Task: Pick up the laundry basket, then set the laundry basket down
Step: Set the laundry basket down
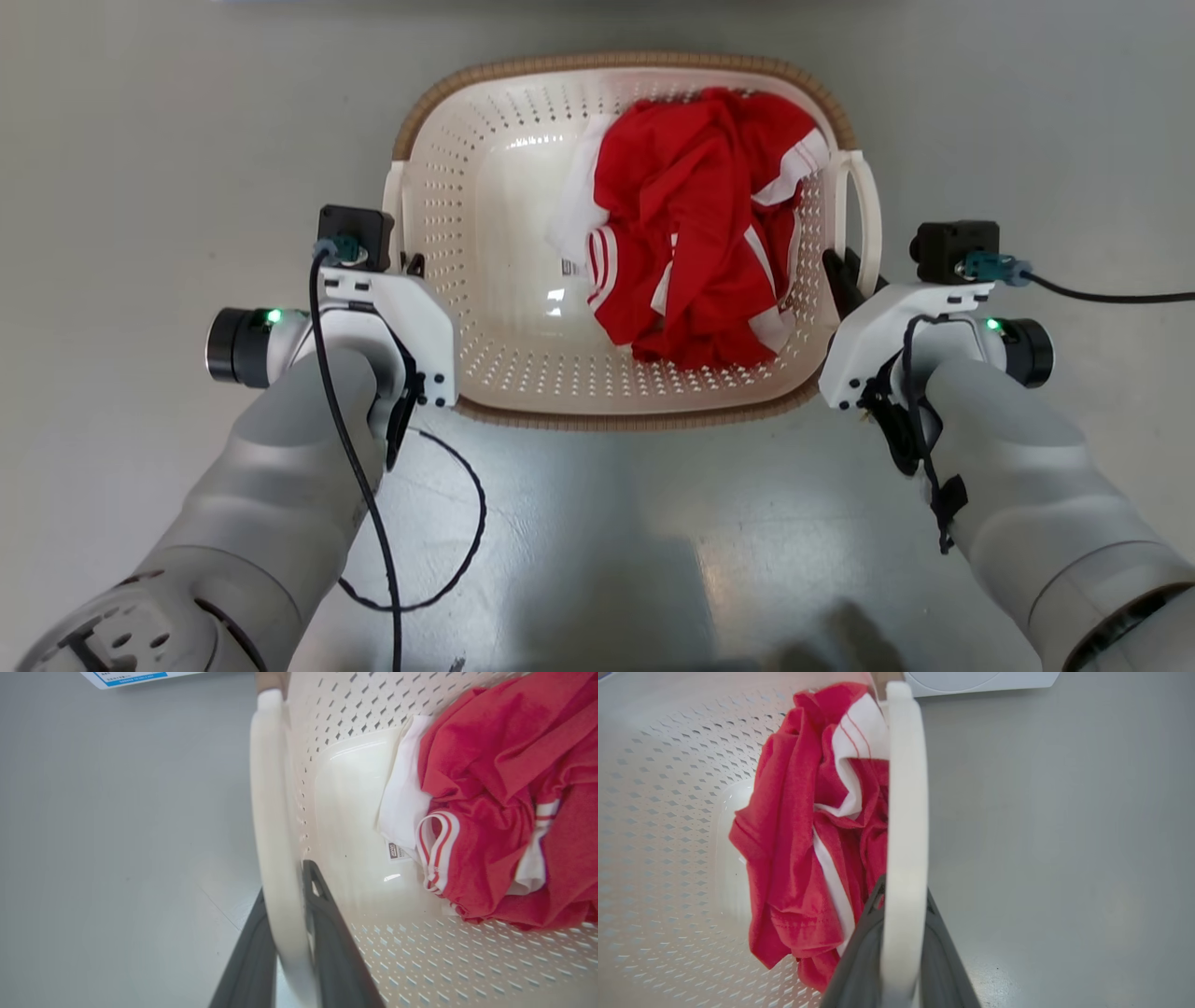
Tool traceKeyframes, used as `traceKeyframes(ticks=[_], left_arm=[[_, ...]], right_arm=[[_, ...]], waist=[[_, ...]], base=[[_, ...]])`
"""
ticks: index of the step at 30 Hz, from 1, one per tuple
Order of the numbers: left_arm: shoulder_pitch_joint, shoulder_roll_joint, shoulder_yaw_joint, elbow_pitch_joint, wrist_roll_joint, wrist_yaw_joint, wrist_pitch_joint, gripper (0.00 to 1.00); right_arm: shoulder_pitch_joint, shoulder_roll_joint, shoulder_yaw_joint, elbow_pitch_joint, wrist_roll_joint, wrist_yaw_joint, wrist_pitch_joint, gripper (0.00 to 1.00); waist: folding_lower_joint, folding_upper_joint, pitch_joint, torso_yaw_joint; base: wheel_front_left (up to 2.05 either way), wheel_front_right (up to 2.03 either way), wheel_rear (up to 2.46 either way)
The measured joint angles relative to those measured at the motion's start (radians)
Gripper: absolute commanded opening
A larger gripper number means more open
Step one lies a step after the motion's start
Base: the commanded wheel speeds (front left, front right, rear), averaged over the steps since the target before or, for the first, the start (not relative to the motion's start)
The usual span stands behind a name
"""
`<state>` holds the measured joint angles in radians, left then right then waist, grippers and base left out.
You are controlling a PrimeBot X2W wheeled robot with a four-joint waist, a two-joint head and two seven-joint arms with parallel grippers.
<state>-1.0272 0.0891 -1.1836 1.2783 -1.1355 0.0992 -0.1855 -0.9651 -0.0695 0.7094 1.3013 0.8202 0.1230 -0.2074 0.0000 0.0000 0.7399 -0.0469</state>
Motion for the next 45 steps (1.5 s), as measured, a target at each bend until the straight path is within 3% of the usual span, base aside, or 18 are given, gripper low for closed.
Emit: traceKeyframes(ticks=[23, 45], left_arm=[[-0.070, -0.014, -0.008, 0.005, 0.009, 0.000, 0.009, 0.00], [-0.089, -0.021, -0.016, 0.006, 0.010, 0.000, 0.011, 0.00]], right_arm=[[-0.041, 0.005, -0.309, 0.000, -0.271, 0.001, 0.014, 0.00], [-0.041, 0.007, -0.425, -0.001, -0.380, 0.002, 0.031, 0.00]], waist=[[0.0000, 0.0000, 0.097, 0.021], [0.0000, 0.0000, 0.139, 0.027]], base=[[0.00, 0.00, 0.00], [0.00, 0.00, 0.00]])
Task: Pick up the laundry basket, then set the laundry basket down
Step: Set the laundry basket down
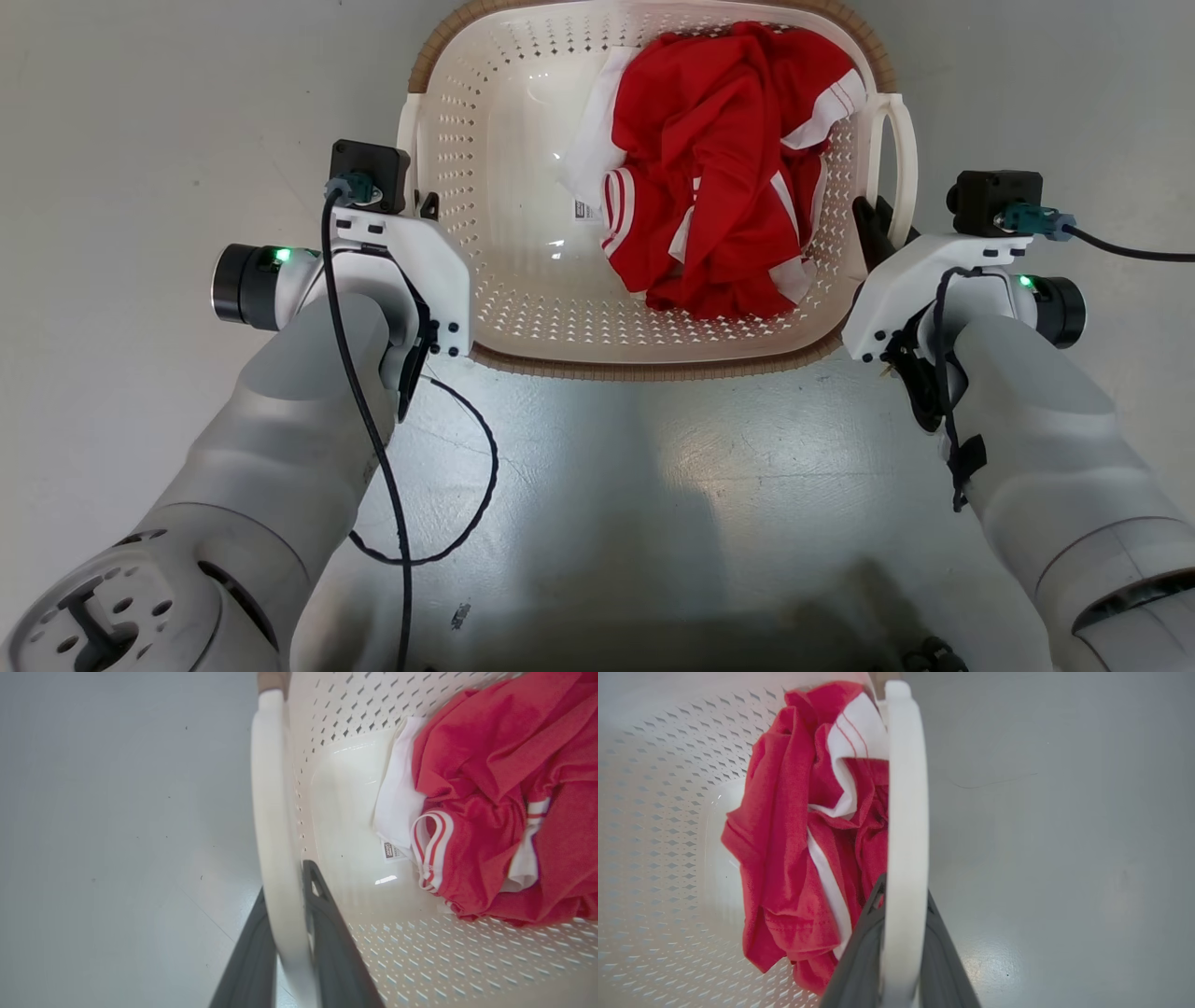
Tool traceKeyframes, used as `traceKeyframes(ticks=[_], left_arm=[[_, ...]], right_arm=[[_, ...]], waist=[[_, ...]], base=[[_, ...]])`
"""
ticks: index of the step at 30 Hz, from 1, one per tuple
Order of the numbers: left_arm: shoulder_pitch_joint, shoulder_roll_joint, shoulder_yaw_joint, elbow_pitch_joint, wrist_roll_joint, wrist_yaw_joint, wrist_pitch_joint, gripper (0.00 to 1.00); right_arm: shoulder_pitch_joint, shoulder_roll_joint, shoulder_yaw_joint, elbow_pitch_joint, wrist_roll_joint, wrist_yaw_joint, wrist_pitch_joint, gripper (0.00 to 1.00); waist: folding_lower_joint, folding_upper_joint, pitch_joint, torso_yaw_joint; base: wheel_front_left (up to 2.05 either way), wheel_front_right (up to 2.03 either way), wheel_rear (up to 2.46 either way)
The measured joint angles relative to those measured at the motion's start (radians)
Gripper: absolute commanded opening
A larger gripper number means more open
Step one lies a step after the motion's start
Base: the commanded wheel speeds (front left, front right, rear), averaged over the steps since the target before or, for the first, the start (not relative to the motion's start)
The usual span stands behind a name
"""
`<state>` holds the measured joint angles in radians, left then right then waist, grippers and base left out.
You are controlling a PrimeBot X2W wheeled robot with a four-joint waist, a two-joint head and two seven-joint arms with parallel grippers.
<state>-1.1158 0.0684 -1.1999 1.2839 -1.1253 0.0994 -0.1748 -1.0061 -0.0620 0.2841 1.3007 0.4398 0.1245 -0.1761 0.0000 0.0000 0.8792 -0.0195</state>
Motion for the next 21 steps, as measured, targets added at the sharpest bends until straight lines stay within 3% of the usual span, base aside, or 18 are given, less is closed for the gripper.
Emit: traceKeyframes(ticks=[21], left_arm=[[-0.015, -0.002, -0.001, 0.000, 0.000, 0.000, -0.010, 0.00]], right_arm=[[-0.002, -0.001, -0.033, -0.001, -0.031, 0.000, 0.000, 0.00]], waist=[[0.0000, 0.0000, 0.020, 0.001]], base=[[0.00, 0.00, 0.00]])
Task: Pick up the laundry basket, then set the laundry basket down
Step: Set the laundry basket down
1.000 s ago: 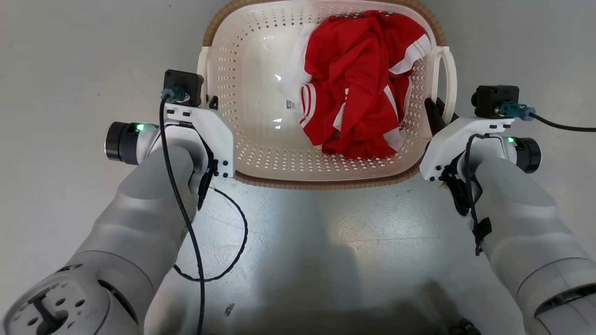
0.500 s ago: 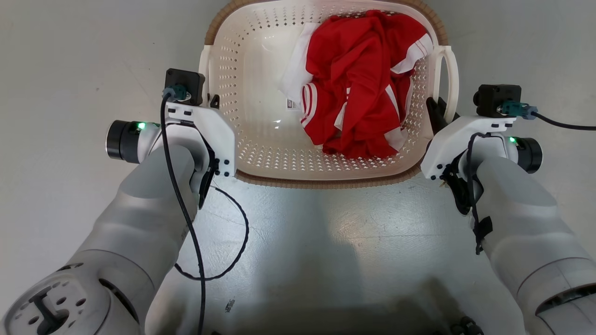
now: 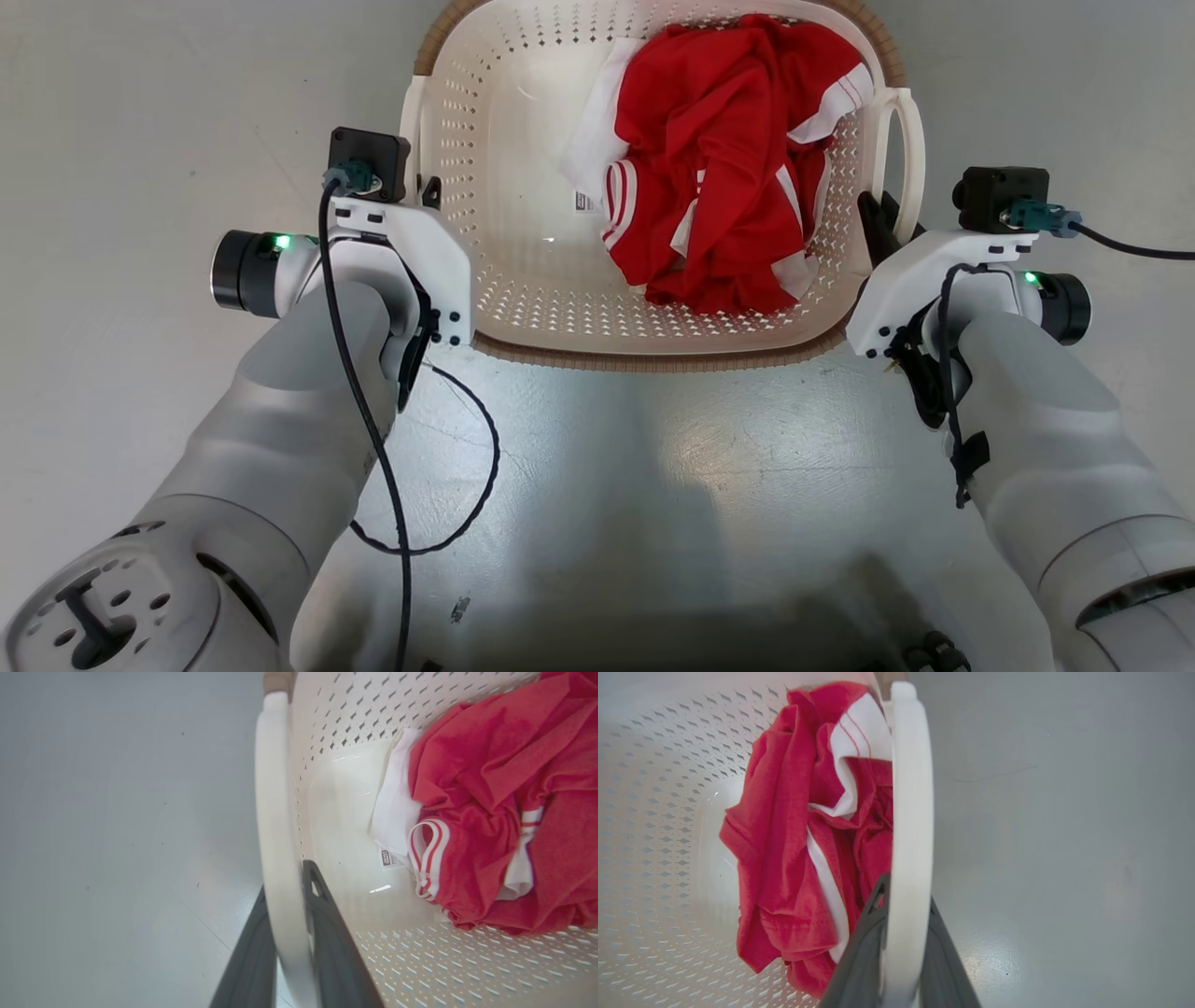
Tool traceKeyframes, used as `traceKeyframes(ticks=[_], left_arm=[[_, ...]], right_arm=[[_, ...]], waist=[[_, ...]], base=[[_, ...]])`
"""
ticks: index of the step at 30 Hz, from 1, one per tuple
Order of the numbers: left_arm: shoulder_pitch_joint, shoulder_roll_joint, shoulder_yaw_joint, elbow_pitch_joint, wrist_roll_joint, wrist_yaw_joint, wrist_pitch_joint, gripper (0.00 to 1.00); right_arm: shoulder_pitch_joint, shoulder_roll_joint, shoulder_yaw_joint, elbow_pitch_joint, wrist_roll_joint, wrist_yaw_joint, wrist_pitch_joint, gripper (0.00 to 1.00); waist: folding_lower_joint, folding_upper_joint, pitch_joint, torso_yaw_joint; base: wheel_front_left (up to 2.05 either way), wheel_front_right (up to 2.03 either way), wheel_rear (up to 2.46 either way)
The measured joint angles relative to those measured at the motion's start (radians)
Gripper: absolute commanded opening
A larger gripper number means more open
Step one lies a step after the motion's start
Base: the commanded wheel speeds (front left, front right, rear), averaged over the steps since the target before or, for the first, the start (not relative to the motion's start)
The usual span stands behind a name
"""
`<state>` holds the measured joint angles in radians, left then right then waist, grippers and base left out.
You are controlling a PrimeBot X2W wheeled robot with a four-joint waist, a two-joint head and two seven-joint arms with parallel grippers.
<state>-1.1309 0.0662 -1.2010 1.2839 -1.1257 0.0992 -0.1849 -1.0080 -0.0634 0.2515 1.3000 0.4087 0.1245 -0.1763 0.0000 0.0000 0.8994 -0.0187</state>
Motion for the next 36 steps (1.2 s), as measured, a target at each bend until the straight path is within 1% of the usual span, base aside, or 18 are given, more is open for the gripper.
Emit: traceKeyframes(ticks=[1, 2, 3, 4, 5, 6, 11, 19, 26, 28, 32, 36], left_arm=[[-0.002, 0.000, 0.000, 0.000, 0.000, 0.000, 0.000, 0.17], [-0.004, 0.000, 0.000, 0.000, 0.000, 0.000, 0.000, 0.35], [-0.006, 0.000, 0.000, 0.000, 0.000, 0.000, 0.000, 0.49], [-0.006, 0.000, 0.000, 0.001, 0.000, 0.000, 0.000, 0.84], [-0.006, 0.000, 0.000, 0.002, 0.000, 0.001, 0.000, 0.84], [-0.006, 0.000, 0.001, 0.003, -0.002, 0.002, 0.000, 1.00], [-0.006, 0.000, 0.001, 0.006, -0.003, 0.002, 0.000, 1.00], [-0.006, 0.000, 0.003, 0.006, -0.005, 0.003, -0.001, 1.00], [0.007, 0.000, 0.018, 0.006, -0.024, 0.003, -0.019, 1.00], [0.015, 0.001, 0.022, 0.006, -0.028, 0.001, -0.028, 1.00], [0.030, 0.002, 0.034, 0.006, -0.039, -0.006, -0.043, 1.00], [0.052, 0.002, 0.040, 0.006, -0.044, -0.022, -0.054, 1.00]], right_arm=[[-0.001, 0.000, -0.006, 0.000, -0.006, 0.000, -0.001, 0.16], [-0.002, 0.001, -0.013, -0.001, -0.011, 0.001, -0.001, 0.46], [-0.002, 0.001, -0.018, -0.001, -0.016, 0.002, -0.002, 0.81], [-0.002, 0.000, -0.022, -0.001, -0.021, 0.002, -0.002, 1.00], [-0.002, -0.002, -0.026, -0.001, -0.026, 0.002, -0.003, 1.00], [-0.002, -0.003, -0.032, -0.001, -0.031, 0.002, -0.005, 1.00], [-0.002, -0.004, -0.057, -0.001, -0.048, 0.002, -0.009, 1.00], [-0.002, -0.004, -0.059, -0.001, -0.048, 0.002, -0.009, 1.00], [-0.001, -0.004, -0.021, -0.001, -0.034, 0.002, -0.020, 1.00], [-0.001, -0.004, -0.005, -0.002, -0.010, 0.002, -0.025, 1.00], [-0.001, -0.003, 0.029, -0.002, 0.003, 0.002, -0.036, 1.00], [0.002, -0.004, 0.034, -0.002, 0.008, 0.002, -0.046, 1.00]], waist=[[0.0000, 0.0000, 0.001, -0.001], [0.0000, 0.0000, 0.001, -0.001], [0.0000, 0.0000, 0.001, -0.001], [0.0000, 0.0000, 0.002, -0.001], [0.0000, 0.0000, 0.002, -0.001], [0.0000, 0.0000, 0.001, 0.000], [0.0000, 0.0000, -0.001, 0.002], [0.0000, 0.0000, -0.014, 0.004], [0.0000, 0.0000, -0.044, 0.002], [0.0000, -0.0001, -0.054, 0.000], [0.0000, 0.0000, -0.082, -0.007], [0.0000, 0.0000, -0.120, -0.013]], base=[[0.00, 0.00, 0.00], [0.00, 0.00, 0.00], [0.00, 0.00, 0.00], [0.00, 0.00, 0.00], [0.00, 0.00, 0.00], [0.00, 0.00, 0.00], [0.00, 0.00, 0.00], [0.00, 0.00, 0.00], [0.00, 0.00, 0.00], [0.00, 0.00, 0.00], [0.00, 0.00, 0.00], [0.00, 0.00, 0.00]])
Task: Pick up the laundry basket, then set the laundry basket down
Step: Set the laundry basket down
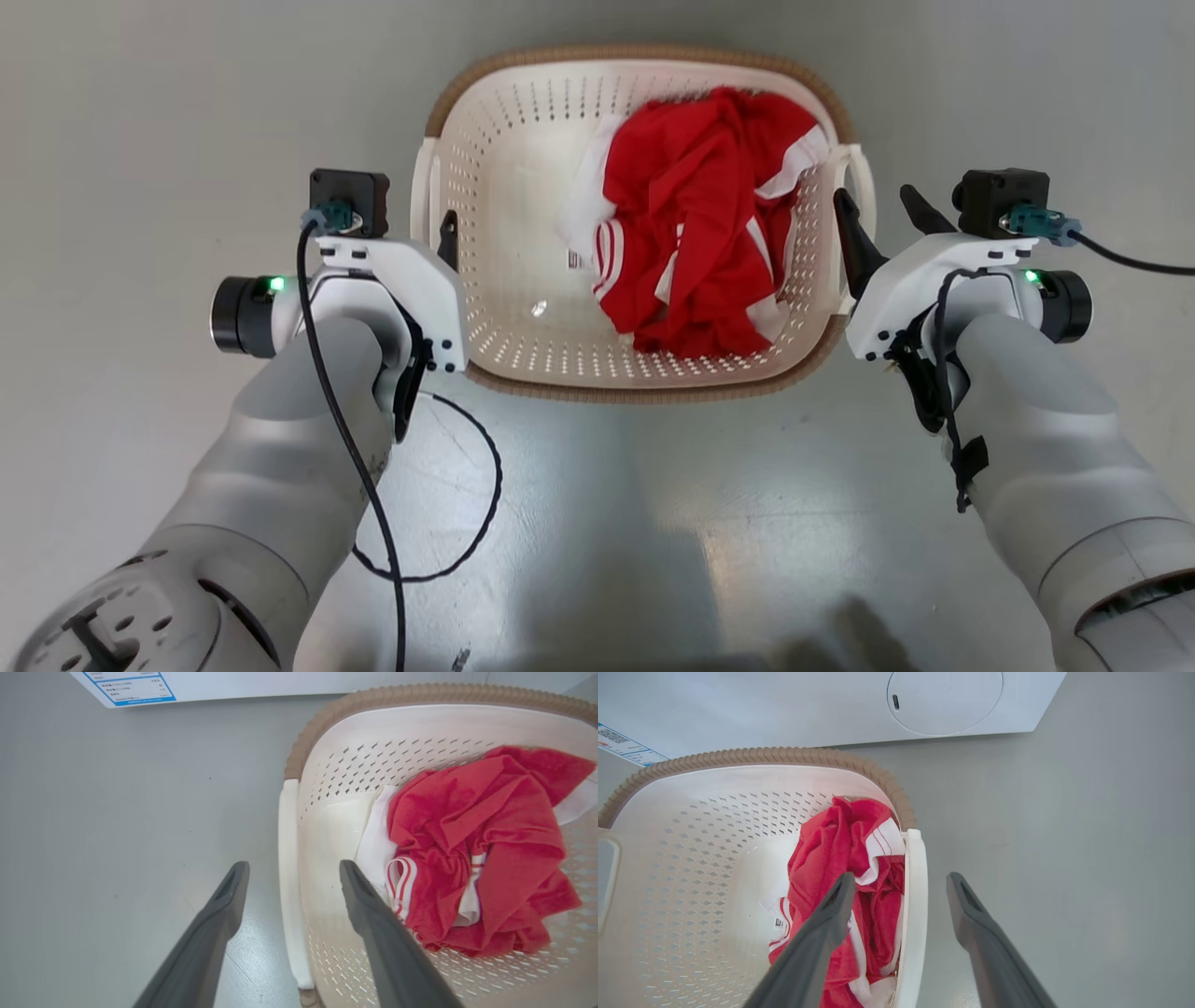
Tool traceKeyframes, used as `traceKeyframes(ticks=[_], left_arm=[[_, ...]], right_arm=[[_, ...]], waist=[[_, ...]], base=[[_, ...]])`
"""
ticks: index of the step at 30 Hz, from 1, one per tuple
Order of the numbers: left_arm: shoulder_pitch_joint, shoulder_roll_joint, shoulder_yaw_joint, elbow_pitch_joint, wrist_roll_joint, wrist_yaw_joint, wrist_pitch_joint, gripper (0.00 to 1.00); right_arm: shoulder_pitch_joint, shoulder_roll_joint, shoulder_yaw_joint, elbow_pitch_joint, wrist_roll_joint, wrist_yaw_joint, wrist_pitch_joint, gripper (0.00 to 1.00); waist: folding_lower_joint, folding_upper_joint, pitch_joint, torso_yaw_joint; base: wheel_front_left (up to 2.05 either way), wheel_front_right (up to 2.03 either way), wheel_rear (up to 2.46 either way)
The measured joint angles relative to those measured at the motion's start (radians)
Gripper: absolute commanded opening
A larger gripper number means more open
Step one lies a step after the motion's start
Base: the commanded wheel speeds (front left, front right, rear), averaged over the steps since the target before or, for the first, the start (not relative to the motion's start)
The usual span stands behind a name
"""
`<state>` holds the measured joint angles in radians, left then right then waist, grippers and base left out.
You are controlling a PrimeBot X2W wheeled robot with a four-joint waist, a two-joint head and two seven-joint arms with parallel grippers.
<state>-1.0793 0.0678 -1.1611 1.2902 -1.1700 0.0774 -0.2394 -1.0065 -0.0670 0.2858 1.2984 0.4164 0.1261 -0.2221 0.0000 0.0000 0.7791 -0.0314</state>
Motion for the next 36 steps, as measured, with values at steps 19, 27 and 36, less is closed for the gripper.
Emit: traceKeyframes(ticks=[19, 27, 36], left_arm=[[0.246, 0.072, 0.250, -0.244, 0.163, 0.012, -0.012, 1.00], [0.425, 0.092, 0.411, -0.372, 0.287, 0.020, -0.012, 1.00], [0.590, 0.087, 0.566, -0.468, 0.395, 0.019, -0.012, 1.00]], right_arm=[[0.206, 0.001, -0.136, -0.156, -0.158, 0.000, -0.026, 1.00], [0.353, 0.004, -0.187, -0.282, -0.220, 0.000, -0.026, 1.00], [0.476, 0.006, -0.214, -0.392, -0.255, 0.000, -0.026, 1.00]], waist=[[0.0000, 0.0000, -0.313, -0.010], [0.0000, 0.0000, -0.473, -0.010], [0.0000, 0.0001, -0.628, -0.002]], base=[[0.00, 0.00, 0.00], [0.00, 0.00, 0.00], [0.00, 0.00, 0.00]])
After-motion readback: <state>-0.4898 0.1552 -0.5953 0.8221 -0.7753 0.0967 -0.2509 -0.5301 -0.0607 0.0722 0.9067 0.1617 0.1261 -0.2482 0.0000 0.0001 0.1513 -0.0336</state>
